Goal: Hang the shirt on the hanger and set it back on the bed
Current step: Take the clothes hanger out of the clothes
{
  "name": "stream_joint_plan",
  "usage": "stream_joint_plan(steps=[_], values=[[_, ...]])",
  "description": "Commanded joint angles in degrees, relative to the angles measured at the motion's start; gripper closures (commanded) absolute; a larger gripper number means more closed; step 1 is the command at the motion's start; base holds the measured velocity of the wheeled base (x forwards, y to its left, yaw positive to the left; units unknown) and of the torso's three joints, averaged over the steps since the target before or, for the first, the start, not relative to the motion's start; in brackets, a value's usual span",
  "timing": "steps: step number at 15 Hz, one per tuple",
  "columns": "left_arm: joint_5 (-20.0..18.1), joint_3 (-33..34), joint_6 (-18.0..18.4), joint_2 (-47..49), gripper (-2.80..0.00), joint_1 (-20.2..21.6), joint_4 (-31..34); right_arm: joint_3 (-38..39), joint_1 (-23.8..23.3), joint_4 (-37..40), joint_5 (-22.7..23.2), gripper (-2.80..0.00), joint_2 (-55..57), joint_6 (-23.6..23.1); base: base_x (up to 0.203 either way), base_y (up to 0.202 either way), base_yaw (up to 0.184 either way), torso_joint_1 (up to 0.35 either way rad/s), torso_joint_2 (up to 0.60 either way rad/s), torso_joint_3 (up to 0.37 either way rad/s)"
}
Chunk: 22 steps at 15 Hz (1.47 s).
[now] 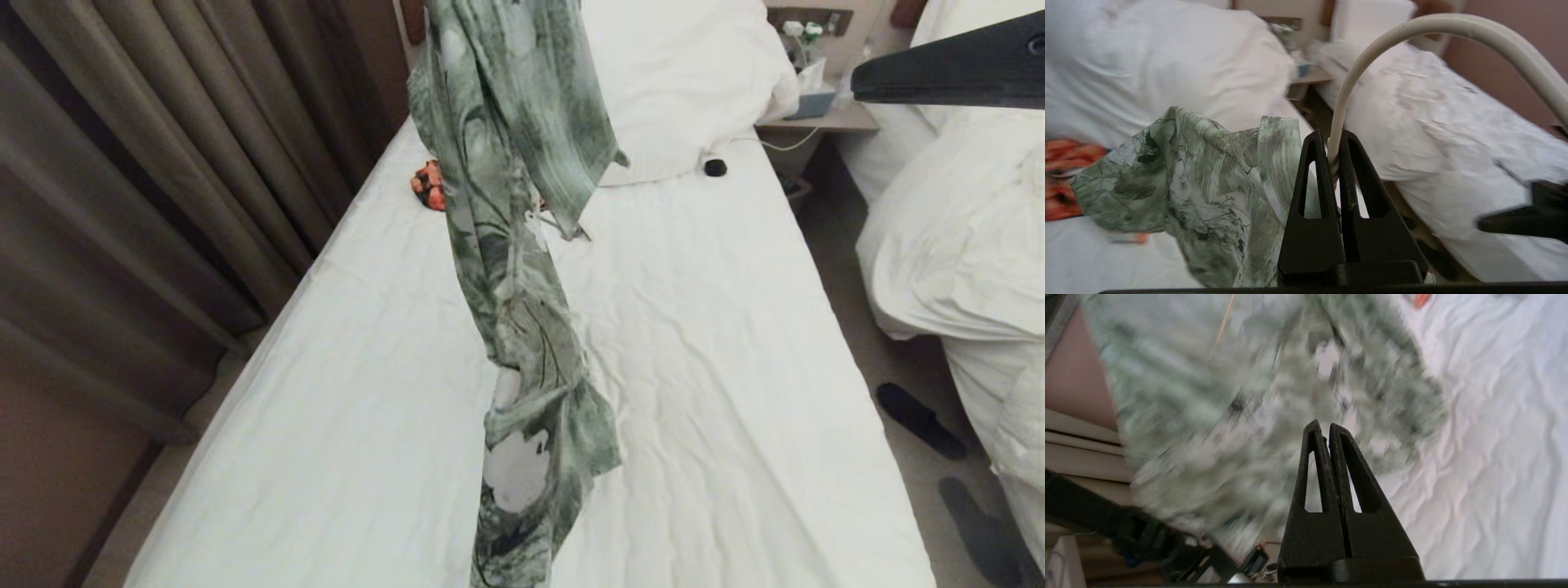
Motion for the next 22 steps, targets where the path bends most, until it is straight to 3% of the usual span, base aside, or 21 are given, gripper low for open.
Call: stream_joint_plan(steps=[1, 5, 9, 12, 15, 22], values=[[-3.31, -0.01, -2.63, -0.32, 0.0, -0.29, 1.76, 2.3, -0.02, -1.78, 0.05, 0.0, -0.17, -0.31, 0.0, 0.0, 0.0, 0.249, -0.63, -0.387], [-8.26, 0.16, -10.9, -1.42, 0.0, -0.12, 7.27, 9.53, -0.1, -12.08, -0.02, 0.0, -0.84, -1.53, 0.0, 0.0, 0.0, 0.19, -0.44, -0.269], [-13.32, 1.79, -17.26, -0.43, 0.0, -0.2, 9.95, 9.58, -0.65, -13.72, -0.23, 0.0, -1.93, 0.02, 0.0, 0.0, 0.0, 0.092, -0.21, -0.126], [-13.81, 3.57, -18.6, 0.88, 0.0, -0.32, 9.33, 8.51, -1.02, -15.5, -0.53, 0.0, -2.82, 2.75, 0.0, 0.0, 0.0, 0.0, 0.0, 0.0], [-14.99, 3.33, -19.13, 1.9, 0.0, -0.82, 9.03, 1.73, -4.0, -14.43, -3.65, 0.0, 1.03, 7.72, 0.0, 0.0, 0.0, 0.0, 0.0, 0.0], [-14.22, 0.28, -17.57, 3.03, 0.0, 0.4, 3.09, -16.88, -6.76, -0.3, -4.06, 0.0, 13.81, 8.57, 0.0, 0.0, 0.0, 0.0, 0.0, 0.0]])
